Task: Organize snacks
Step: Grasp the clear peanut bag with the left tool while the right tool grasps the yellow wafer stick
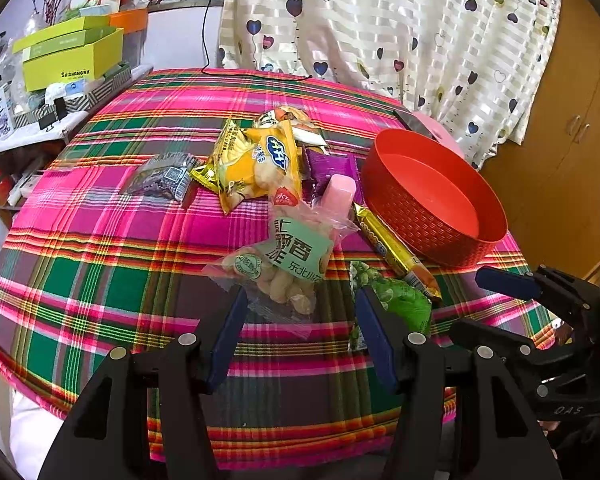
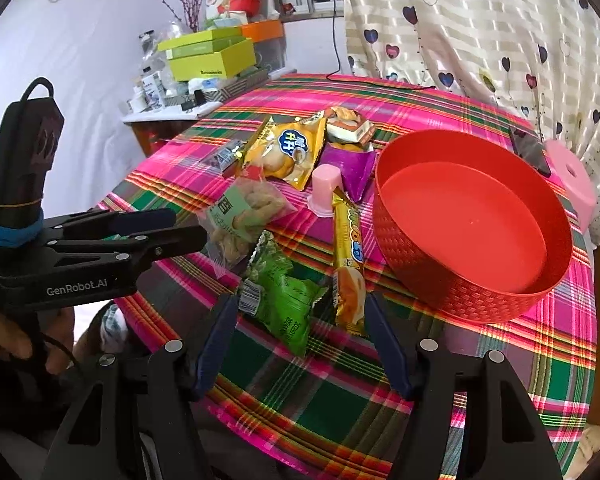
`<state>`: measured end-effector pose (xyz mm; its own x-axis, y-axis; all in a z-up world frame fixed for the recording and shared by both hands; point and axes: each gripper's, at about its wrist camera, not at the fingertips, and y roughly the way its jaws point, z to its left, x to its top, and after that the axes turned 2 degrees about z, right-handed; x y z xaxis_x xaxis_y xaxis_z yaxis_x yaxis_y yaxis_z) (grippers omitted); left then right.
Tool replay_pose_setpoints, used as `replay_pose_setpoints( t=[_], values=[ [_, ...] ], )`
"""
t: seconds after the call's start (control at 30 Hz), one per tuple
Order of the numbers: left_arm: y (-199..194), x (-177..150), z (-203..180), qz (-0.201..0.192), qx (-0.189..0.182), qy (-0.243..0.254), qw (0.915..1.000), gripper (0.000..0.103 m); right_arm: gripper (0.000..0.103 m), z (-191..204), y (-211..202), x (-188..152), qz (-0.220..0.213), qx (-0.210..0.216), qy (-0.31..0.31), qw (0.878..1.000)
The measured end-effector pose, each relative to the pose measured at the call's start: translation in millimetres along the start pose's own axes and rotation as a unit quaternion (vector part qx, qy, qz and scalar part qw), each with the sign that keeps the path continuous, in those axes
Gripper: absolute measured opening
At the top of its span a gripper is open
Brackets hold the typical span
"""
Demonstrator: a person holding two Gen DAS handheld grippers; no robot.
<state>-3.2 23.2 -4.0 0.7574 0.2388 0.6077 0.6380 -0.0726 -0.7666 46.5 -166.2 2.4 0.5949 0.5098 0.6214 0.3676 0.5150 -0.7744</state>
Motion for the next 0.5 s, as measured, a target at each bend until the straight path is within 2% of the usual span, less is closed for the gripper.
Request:
replay_pose_setpoints(
  t=[0.5],
  values=[
    [0.0,-1.0,4.1,0.003,-0.001,-0.003,1.0,0.058,0.066,-0.7,-4.0,5.8,-0.007,-0.006,0.005,1.0]
  ],
)
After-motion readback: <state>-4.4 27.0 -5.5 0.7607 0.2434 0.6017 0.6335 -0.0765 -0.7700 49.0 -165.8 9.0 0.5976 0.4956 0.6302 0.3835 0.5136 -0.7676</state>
